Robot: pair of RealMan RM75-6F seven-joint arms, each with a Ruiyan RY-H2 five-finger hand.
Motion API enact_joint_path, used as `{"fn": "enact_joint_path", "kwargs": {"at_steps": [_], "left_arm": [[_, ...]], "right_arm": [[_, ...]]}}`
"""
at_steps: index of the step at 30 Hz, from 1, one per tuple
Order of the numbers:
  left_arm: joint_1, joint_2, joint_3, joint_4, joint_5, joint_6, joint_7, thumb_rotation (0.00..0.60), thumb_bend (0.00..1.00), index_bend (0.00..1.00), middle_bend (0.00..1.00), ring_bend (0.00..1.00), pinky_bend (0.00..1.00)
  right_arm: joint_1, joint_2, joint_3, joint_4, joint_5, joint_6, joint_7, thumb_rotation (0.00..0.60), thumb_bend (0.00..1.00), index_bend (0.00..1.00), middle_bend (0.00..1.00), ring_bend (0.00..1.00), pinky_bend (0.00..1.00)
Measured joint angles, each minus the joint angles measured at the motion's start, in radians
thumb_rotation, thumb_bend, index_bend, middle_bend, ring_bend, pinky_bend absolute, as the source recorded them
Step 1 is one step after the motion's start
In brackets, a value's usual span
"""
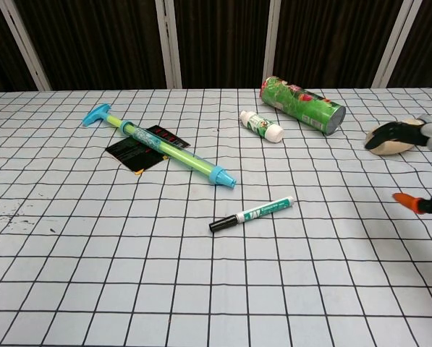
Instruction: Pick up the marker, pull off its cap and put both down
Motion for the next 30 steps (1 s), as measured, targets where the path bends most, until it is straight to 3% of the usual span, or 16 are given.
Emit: {"fn": "enact_joint_path", "kwargs": {"at_steps": [15, 30], "left_arm": [[0.001, -0.021, -0.005, 0.06, -0.047, -0.043, -0.008, 0.6, 0.43, 0.06, 0.0, 0.0, 0.03], [-0.004, -0.053, -0.013, 0.121, -0.073, -0.071, -0.028, 0.6, 0.43, 0.06, 0.0, 0.0, 0.03]], "right_arm": [[0.211, -0.27, 0.083, 0.132, 0.246, -0.138, -0.257, 0.6, 0.39, 0.35, 0.1, 0.12, 0.01], [0.287, -0.345, 0.09, 0.235, 0.331, -0.165, -0.283, 0.6, 0.39, 0.46, 0.1, 0.12, 0.01]]}}
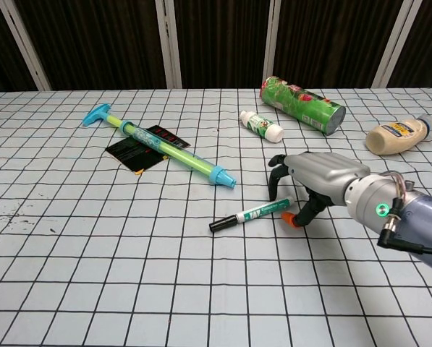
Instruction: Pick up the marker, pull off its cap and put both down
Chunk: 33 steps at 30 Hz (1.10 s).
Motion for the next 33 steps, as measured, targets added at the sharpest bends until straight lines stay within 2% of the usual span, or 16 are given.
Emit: {"fn": "enact_joint_path", "kwargs": {"at_steps": [15, 33], "left_arm": [[-0.005, -0.017, -0.003, 0.009, -0.002, -0.007, 0.016, 0.6, 0.43, 0.06, 0.0, 0.0, 0.03], [-0.01, -0.029, -0.007, 0.021, -0.008, -0.014, 0.017, 0.6, 0.43, 0.06, 0.0, 0.0, 0.03]], "right_arm": [[0.041, -0.024, -0.005, 0.026, 0.045, -0.002, -0.015, 0.6, 0.39, 0.49, 0.1, 0.12, 0.01], [0.053, -0.024, -0.025, 0.03, 0.042, 0.007, 0.027, 0.6, 0.39, 0.67, 0.1, 0.12, 0.01]]}}
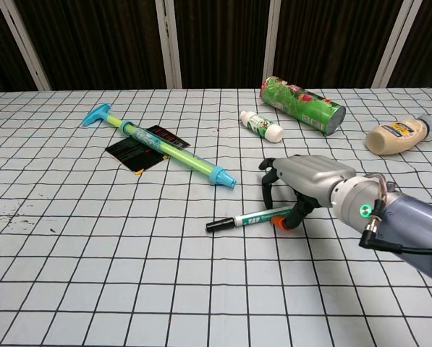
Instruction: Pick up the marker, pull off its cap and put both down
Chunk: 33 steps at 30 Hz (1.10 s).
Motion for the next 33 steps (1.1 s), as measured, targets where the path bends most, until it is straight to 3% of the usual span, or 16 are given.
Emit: {"fn": "enact_joint_path", "kwargs": {"at_steps": [8, 16, 22, 33], "left_arm": [[-0.01, 0.002, -0.004, -0.014, 0.02, 0.009, 0.001, 0.6, 0.43, 0.06, 0.0, 0.0, 0.03], [-0.022, 0.0, -0.006, -0.045, 0.063, 0.039, 0.009, 0.6, 0.43, 0.07, 0.0, 0.0, 0.03], [-0.031, 0.01, -0.005, -0.108, 0.106, 0.066, 0.048, 0.6, 0.43, 0.09, 0.01, 0.0, 0.03], [-0.081, 0.002, -0.005, -0.251, 0.189, 0.057, 0.213, 0.6, 0.43, 0.12, 0.05, 0.0, 0.03]], "right_arm": [[-0.025, 0.057, -0.019, -0.078, -0.03, 0.029, 0.027, 0.6, 0.39, 0.69, 0.1, 0.12, 0.01], [-0.061, 0.178, -0.02, -0.247, -0.049, 0.097, 0.029, 0.6, 0.39, 0.7, 0.1, 0.12, 0.01], [-0.073, 0.236, 0.026, -0.333, 0.015, 0.156, 0.007, 0.6, 0.42, 0.72, 0.1, 0.14, 0.01], [-0.025, 0.237, 0.121, -0.436, 0.158, 0.247, -0.099, 0.6, 0.48, 0.74, 0.1, 0.15, 0.01]]}}
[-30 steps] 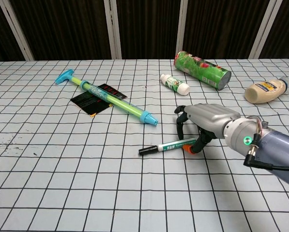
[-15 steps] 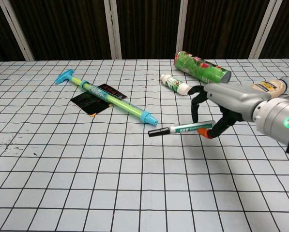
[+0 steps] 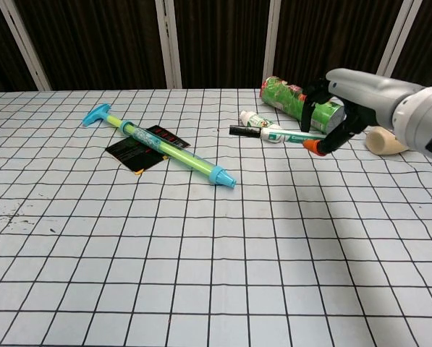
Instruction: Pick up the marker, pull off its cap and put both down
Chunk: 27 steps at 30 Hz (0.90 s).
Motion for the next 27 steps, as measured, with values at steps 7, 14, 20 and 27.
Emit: {"fn": "enact_joint_path", "kwargs": {"at_steps": [7, 14, 20, 27], "left_arm": [[-0.052, -0.054, -0.02, -0.048, 0.016, -0.043, 0.078, 0.6, 0.43, 0.16, 0.08, 0.0, 0.03], [-0.071, -0.085, -0.03, -0.062, 0.017, -0.054, 0.106, 0.6, 0.43, 0.21, 0.09, 0.0, 0.03], [-0.081, -0.101, -0.034, -0.079, 0.022, -0.053, 0.125, 0.6, 0.43, 0.28, 0.1, 0.0, 0.03], [-0.107, -0.131, -0.04, -0.08, 0.022, -0.076, 0.136, 0.6, 0.43, 0.29, 0.11, 0.0, 0.03]], "right_arm": [[0.04, 0.0, 0.005, -0.096, 0.024, 0.033, -0.066, 0.6, 0.48, 0.74, 0.1, 0.15, 0.01], [0.074, -0.012, -0.017, -0.165, 0.009, 0.068, -0.122, 0.6, 0.48, 0.74, 0.1, 0.15, 0.01], [0.122, -0.061, 0.002, -0.161, 0.048, 0.091, -0.161, 0.6, 0.48, 0.75, 0.1, 0.15, 0.01], [0.175, -0.122, 0.022, -0.122, 0.089, 0.102, -0.184, 0.6, 0.48, 0.75, 0.1, 0.15, 0.01]]}}
